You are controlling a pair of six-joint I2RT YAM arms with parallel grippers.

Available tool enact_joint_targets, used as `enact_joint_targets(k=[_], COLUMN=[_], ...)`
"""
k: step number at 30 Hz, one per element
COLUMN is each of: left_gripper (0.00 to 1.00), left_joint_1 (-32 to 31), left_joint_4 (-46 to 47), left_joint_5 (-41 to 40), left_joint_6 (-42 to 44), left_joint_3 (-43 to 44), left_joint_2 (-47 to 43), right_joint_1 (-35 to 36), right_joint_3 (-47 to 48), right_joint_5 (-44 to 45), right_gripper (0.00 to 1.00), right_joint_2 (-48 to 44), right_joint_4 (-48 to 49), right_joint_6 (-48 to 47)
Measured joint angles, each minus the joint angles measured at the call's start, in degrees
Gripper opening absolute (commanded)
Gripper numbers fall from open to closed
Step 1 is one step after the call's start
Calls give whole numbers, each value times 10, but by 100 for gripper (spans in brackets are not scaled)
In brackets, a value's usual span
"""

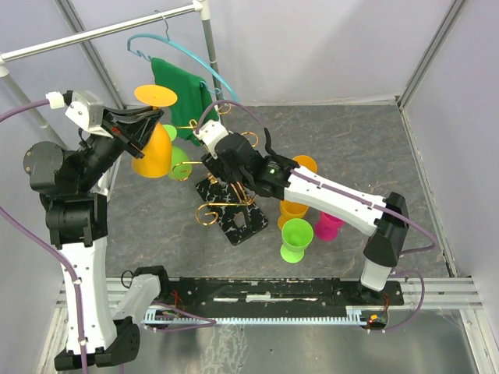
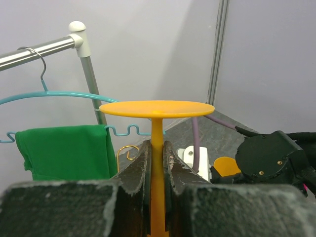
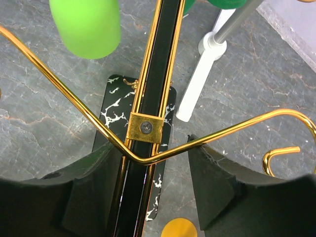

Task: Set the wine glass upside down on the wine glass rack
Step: Move the wine rack to the center of the board.

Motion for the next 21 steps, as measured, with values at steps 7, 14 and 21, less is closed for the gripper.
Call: enact_joint_targets(k=[7, 14, 21], left_gripper=[3, 3, 3], left_joint_1=[0, 0, 0], left_joint_4=[0, 0, 0], left_joint_5=[0, 0, -5], left_joint_6=[0, 0, 0], left_joint_3=[-7, -9, -9], left_joint_2=[-1, 0, 0], right_joint_1=[-1, -2, -2], right_joint_3=[24, 43, 109], right_joint_5=[-8, -10, -10], right_gripper=[38, 38, 38], right_joint_2=[24, 40, 91], right_joint_4=[3, 2, -5], right_joint_6=[0, 0, -1])
